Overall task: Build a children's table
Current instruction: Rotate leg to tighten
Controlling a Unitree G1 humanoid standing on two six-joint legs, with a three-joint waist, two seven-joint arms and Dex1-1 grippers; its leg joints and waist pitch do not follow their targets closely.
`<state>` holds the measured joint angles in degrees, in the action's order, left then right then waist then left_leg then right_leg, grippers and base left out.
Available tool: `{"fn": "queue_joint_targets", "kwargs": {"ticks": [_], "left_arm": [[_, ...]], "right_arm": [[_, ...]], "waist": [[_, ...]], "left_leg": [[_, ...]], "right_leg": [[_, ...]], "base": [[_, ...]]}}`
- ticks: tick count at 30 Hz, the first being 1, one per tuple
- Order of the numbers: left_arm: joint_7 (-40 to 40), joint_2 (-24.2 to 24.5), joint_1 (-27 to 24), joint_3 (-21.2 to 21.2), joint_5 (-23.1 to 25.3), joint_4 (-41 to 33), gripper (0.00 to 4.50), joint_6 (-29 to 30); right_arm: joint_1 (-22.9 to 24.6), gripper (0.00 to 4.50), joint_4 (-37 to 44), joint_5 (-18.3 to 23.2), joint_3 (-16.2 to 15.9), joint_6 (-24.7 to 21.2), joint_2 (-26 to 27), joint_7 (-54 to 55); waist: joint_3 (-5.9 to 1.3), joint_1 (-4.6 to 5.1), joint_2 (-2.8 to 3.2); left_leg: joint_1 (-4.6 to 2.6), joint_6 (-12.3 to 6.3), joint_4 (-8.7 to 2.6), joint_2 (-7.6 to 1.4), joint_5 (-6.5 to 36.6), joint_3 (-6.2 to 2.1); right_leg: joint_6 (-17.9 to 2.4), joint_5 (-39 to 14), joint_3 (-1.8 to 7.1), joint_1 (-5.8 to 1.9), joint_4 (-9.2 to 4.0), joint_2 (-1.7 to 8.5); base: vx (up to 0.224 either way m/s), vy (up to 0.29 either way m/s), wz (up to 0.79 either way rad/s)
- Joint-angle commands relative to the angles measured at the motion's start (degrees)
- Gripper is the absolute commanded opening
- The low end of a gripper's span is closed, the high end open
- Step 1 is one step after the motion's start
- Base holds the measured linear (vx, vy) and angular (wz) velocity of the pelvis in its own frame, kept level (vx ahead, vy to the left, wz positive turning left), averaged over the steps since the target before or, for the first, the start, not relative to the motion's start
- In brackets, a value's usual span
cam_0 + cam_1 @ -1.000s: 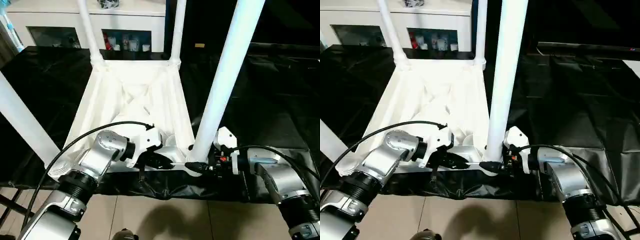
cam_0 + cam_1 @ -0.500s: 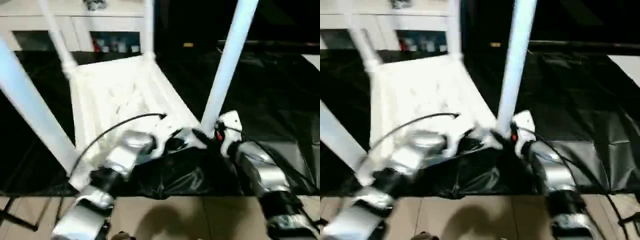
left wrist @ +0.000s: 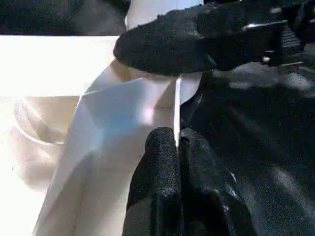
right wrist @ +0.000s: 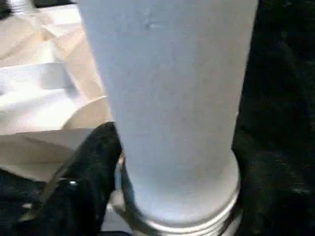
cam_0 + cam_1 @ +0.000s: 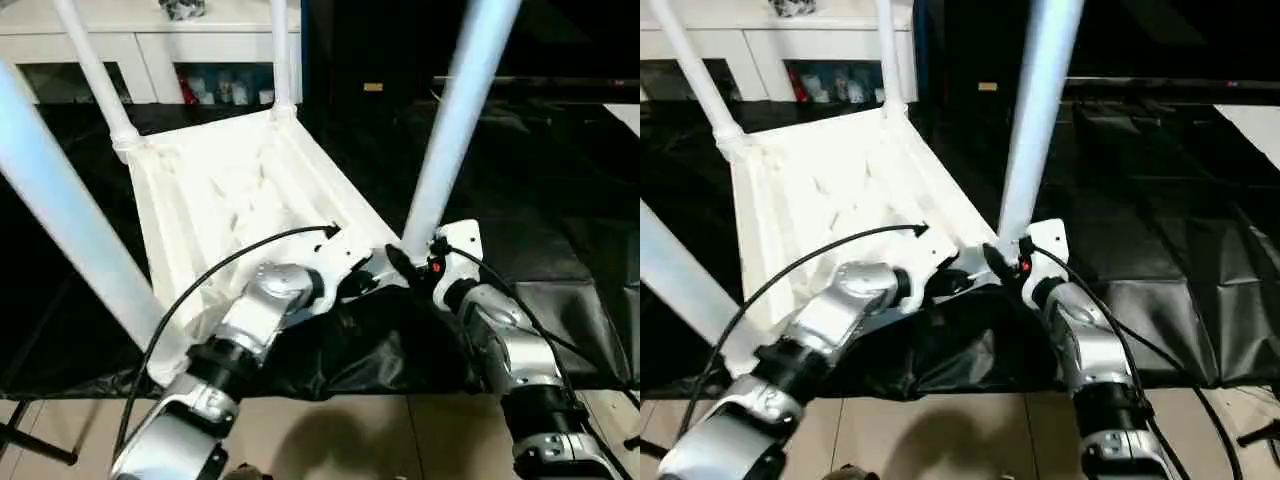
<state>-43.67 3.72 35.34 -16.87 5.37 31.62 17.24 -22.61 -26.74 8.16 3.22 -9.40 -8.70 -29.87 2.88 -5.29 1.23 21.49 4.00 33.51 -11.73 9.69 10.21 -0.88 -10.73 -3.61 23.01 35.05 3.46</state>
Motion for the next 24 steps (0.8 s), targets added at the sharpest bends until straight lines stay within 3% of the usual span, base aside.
{"fn": "queue_joint_targets", "kwargs": {"ticks": [1, 9, 14, 16, 24], "left_arm": [[-4.19, 0.70, -0.51, -1.48, -1.87, -2.62, 0.00, -3.41], [-11.03, 5.22, -0.82, -2.24, -2.56, -2.93, 0.00, -5.56], [-21.45, 9.82, -2.14, -2.85, -5.33, -5.28, 0.00, -6.91], [-24.45, 10.85, -2.52, -3.04, -6.44, -6.08, 0.00, -6.77], [-30.06, 13.53, -2.59, -3.80, -7.63, -6.54, 0.00, -6.63]], "right_arm": [[0.37, 3.73, 4.07, 1.21, -5.96, -0.48, -1.16, -9.32], [2.17, 3.73, 6.77, 1.87, -9.59, -0.49, -8.16, -22.37], [2.73, 3.73, 8.47, 3.70, -11.24, -0.94, -13.57, -33.03], [2.77, 3.42, 8.74, 3.97, -11.68, -0.69, -14.35, -35.02], [3.19, 2.98, 9.82, 3.79, -14.43, -0.96, -16.05, -40.34]], "waist": [[-3.75, -0.42, -0.83], [-3.80, -0.78, -0.88], [-3.75, -1.42, -0.91], [-3.77, -1.55, -0.80], [-3.76, -2.96, -0.71]], "left_leg": [[-0.49, -3.63, -3.39, -1.31, 9.60, -0.51], [-0.55, -3.91, -3.29, -1.48, 9.85, -0.49], [-0.62, -4.36, -3.25, -1.61, 9.53, -0.43], [-0.69, -4.37, -3.26, -1.80, 9.90, -0.37], [-0.99, -3.37, -3.37, -2.01, 10.65, -0.38]], "right_leg": [[-11.34, -9.27, 2.48, -3.34, -4.51, 4.53], [-11.26, -9.47, 2.59, -3.24, -4.37, 4.55], [-11.79, -9.50, 2.49, -3.15, -4.23, 4.52], [-12.07, -9.31, 2.49, -2.95, -4.14, 4.53], [-11.77, -10.76, 2.60, -2.63, -4.13, 4.67]], "base": [[0.000, 0.000, 0.00], [0.000, 0.000, 0.00], [0.000, 0.000, 0.00], [0.000, 0.000, 0.00], [0.000, 0.000, 0.00]]}}
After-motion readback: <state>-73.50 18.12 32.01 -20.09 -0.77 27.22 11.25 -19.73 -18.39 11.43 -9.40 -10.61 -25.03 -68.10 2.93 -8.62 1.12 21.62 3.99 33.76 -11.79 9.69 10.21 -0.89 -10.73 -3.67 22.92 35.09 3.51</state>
